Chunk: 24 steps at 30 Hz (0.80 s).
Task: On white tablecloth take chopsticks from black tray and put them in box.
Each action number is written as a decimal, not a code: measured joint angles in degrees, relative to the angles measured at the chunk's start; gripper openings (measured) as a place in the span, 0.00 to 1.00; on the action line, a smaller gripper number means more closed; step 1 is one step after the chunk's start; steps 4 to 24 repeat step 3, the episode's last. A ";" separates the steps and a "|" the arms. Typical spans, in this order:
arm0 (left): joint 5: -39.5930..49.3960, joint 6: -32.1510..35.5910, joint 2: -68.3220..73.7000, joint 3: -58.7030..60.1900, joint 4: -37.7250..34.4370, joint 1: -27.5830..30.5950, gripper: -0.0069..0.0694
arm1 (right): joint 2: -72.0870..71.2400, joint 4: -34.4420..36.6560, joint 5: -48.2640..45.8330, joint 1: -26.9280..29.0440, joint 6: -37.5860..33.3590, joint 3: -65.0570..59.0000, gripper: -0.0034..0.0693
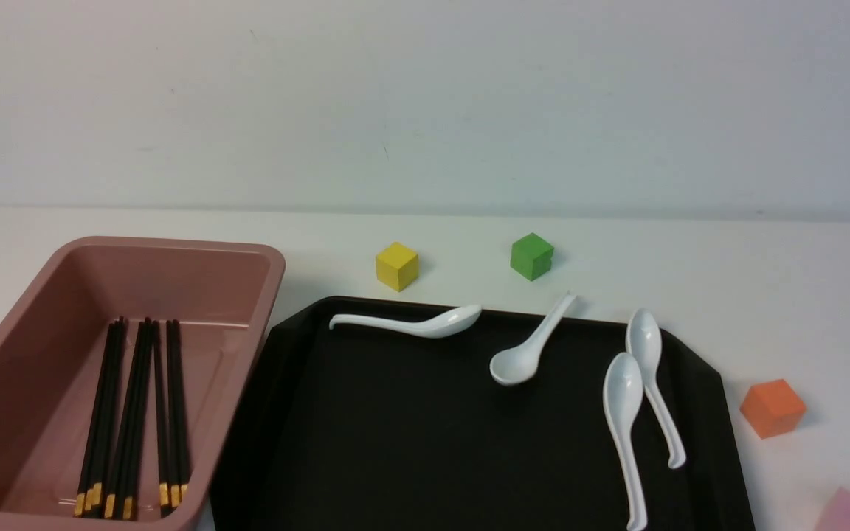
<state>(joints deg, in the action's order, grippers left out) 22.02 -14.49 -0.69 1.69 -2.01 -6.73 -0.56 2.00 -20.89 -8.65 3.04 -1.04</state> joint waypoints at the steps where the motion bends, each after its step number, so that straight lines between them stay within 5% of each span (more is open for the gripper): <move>1: 0.00 0.00 0.00 0.00 0.00 0.00 0.40 | 0.00 0.00 0.00 0.00 0.00 0.00 0.23; 24: 0.00 0.00 0.00 0.00 0.00 0.00 0.40 | 0.00 0.00 0.00 0.00 0.00 0.00 0.24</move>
